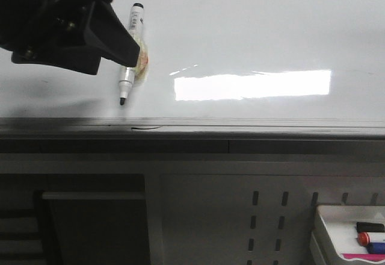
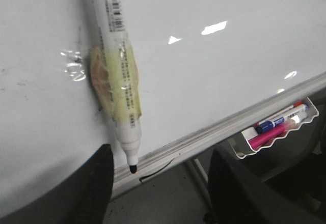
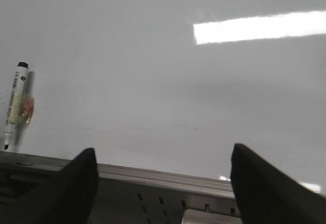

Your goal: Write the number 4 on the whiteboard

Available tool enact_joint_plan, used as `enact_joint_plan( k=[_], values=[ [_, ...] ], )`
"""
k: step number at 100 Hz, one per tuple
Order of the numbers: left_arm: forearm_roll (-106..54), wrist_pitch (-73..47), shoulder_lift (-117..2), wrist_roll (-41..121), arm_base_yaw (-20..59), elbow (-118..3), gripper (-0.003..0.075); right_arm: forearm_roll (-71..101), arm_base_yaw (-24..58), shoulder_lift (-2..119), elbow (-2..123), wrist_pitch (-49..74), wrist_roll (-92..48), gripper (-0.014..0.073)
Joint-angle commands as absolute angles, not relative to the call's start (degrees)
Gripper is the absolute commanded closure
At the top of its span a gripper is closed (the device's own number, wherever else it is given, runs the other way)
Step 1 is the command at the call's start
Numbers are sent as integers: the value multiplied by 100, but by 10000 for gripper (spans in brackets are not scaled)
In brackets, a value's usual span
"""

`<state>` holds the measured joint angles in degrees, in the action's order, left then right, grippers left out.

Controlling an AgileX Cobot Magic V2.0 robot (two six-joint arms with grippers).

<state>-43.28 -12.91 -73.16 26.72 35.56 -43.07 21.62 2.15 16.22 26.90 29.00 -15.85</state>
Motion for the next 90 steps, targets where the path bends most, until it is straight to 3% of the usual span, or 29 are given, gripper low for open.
enact_joint_plan(
  k=[1, 31, 44, 63, 90],
  values=[
    [-4466, -942, -7447, 2690, 3588, -4614, 334, 2182, 215, 1739, 2903, 2502, -1653, 105],
    [-4479, -831, -7933, 2690, 3588, -4754, 365, 2182, 215, 1739, 2903, 2502, -1653, 105],
    [-4490, -655, -7983, 2690, 3588, -4754, 491, 2182, 215, 1739, 2903, 2502, -1653, 105],
    [-4490, -484, -8033, 2690, 3588, -4754, 743, 2182, 215, 1739, 2903, 2502, -1653, 105],
    [-4436, -559, -7950, 2690, 3629, -4754, 740, 2182, 339, 1739, 2903, 2515, -1653, 105]
  ],
)
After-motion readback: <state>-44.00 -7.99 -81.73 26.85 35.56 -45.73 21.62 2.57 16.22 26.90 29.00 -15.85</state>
